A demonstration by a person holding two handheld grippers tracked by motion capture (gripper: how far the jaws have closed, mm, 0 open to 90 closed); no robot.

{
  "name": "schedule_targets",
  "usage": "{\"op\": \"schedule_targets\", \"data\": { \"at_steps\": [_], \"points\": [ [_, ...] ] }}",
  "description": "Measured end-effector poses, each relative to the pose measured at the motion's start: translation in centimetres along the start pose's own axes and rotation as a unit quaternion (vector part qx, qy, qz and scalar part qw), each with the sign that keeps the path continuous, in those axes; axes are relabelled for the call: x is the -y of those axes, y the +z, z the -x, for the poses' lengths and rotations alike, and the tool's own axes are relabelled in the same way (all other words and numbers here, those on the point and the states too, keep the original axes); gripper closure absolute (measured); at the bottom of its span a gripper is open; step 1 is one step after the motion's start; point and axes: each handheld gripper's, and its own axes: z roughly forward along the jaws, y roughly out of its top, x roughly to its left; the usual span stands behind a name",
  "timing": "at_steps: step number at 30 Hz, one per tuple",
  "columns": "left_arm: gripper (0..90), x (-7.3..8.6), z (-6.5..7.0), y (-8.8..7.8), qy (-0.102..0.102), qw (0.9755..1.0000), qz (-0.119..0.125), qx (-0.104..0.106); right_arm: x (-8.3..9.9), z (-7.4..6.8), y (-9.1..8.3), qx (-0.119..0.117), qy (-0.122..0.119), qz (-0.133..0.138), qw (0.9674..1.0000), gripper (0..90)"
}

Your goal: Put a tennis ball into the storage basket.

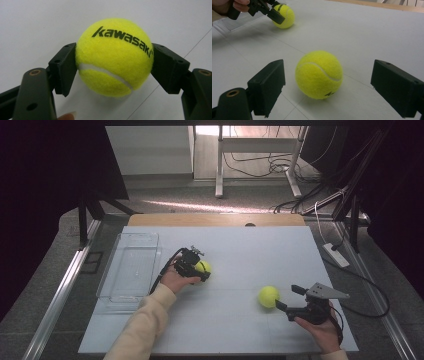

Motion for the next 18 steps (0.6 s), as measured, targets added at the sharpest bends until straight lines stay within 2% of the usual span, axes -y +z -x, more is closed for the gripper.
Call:
{"op": "schedule_targets", "data": {
  "at_steps": [7, 18],
  "points": [
    [27.2, 0.1, 0.1, -0.7, 0.001, 0.9999, 0.01, 0.004, 0.0, 0.0, 0.0, 0.001, 0.0, -0.001, 1.0, 11.9],
    [27.3, 0.1, 0.8, -2.1, 0.014, 0.9993, 0.032, 0.012, 0.0, -0.1, 0.0, 0.001, 0.0, 0.001, 1.0, 11.9]
  ]
}}
